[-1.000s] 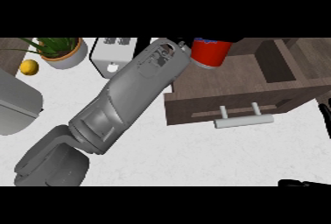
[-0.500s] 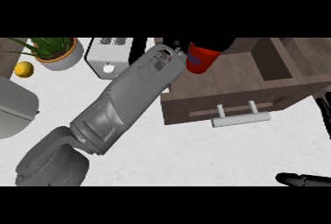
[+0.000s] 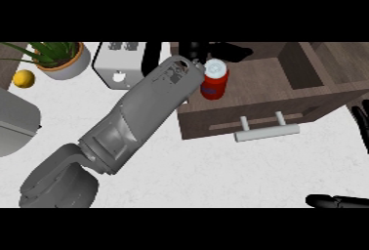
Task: Pick up the can, place it into the drawer and close the drawer
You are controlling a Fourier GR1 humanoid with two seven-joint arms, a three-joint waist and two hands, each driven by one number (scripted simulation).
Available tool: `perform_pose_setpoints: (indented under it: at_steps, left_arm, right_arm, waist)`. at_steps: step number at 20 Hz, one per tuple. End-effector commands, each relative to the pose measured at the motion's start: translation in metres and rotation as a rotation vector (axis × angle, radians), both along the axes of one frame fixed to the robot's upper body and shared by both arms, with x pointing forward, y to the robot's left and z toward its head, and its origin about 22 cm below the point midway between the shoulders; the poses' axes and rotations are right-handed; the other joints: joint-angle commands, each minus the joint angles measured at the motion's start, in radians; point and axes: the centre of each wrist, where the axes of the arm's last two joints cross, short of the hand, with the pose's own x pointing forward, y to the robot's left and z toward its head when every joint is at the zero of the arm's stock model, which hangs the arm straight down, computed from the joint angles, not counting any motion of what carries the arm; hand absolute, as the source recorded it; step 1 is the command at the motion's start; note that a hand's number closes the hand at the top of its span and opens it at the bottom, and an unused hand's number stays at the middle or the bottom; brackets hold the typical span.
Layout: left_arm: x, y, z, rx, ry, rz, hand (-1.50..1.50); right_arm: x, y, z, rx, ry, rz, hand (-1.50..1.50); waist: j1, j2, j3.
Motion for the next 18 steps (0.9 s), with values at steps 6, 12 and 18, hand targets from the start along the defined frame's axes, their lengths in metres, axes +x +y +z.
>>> perform_pose_setpoints:
  at_steps: [6, 12, 18]
  left_arm:
    - [-0.002, -0.007, 0.014, -0.089, 0.022, 0.031, -1.50]
    - [-0.002, -0.006, 0.012, -0.130, 0.030, -0.007, -1.50]
    - [-0.005, -0.011, 0.021, -0.189, -0.007, 0.001, -1.50]
  right_arm:
    - [-0.006, -0.005, 0.019, -0.218, -0.106, -0.034, -1.50]
    - [-0.012, -0.003, 0.026, -0.404, -0.138, -0.050, -1.50]
    - [0.001, 0.023, 0.032, -0.574, -0.198, -0.051, -1.50]
  waist:
    - [-0.001, 0.000, 0.000]
    - [0.038, -0.011, -0.001]
    - [0.063, -0.012, -0.002]
